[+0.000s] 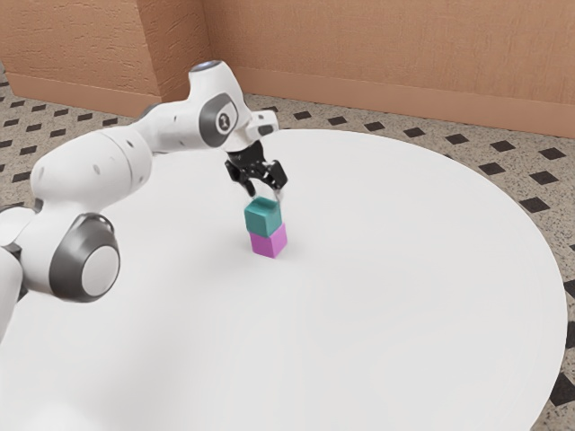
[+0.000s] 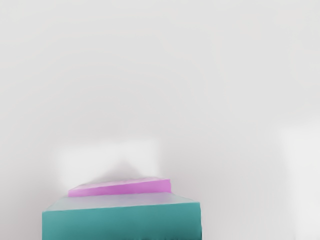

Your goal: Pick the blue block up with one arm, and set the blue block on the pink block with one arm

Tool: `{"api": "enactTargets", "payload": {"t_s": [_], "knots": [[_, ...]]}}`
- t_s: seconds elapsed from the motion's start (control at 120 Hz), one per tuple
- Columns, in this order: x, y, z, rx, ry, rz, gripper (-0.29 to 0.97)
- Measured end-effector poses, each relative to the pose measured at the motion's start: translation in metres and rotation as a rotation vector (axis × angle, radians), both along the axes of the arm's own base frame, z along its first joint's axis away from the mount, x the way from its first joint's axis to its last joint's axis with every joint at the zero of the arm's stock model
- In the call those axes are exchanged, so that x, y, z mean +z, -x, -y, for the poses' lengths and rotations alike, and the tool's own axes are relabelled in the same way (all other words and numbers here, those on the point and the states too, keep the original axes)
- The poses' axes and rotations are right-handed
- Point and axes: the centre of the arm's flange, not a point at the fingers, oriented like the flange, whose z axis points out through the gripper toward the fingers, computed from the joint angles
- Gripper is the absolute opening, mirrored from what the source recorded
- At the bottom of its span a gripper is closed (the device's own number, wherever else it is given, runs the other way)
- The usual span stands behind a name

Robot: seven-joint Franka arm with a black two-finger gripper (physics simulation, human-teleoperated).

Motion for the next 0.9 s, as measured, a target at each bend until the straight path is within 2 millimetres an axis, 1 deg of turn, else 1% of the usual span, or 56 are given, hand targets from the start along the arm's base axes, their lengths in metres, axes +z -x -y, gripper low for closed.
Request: {"api": "enactTargets", "payload": {"t_s": [0.083,0.133,0.175,0.225,0.258,0.3,0.333,0.358,0.392,0.483,0.583,0.633,0.7,0.775,0.9], "knots": [[0.047,0.007,0.006,-0.022,-0.022,0.021,0.65],[0.075,0.014,0.016,-0.044,-0.049,0.019,0.66],[0.108,0.025,0.027,-0.066,-0.078,0.022,0.66],[0.154,0.045,0.036,-0.085,-0.115,0.021,0.67],[0.18,0.06,0.043,-0.099,-0.144,0.014,0.67],[0.203,0.081,0.047,-0.11,-0.175,-0.008,0.67],[0.214,0.097,0.047,-0.113,-0.193,-0.034,0.67],[0.215,0.108,0.045,-0.111,-0.209,-0.063,0.67],[0.211,0.12,0.043,-0.107,-0.23,-0.106,0.67],[0.188,0.154,0.04,-0.094,-0.293,-0.226,0.68],[0.17,0.178,0.037,-0.073,-0.331,-0.299,0.68],[0.169,0.185,0.042,-0.069,-0.343,-0.308,0.68],[0.171,0.19,0.048,-0.062,-0.36,-0.305,0.68],[0.172,0.192,0.051,-0.049,-0.374,-0.302,0.68],[0.173,0.193,0.051,-0.021,-0.383,-0.298,0.68]]}}
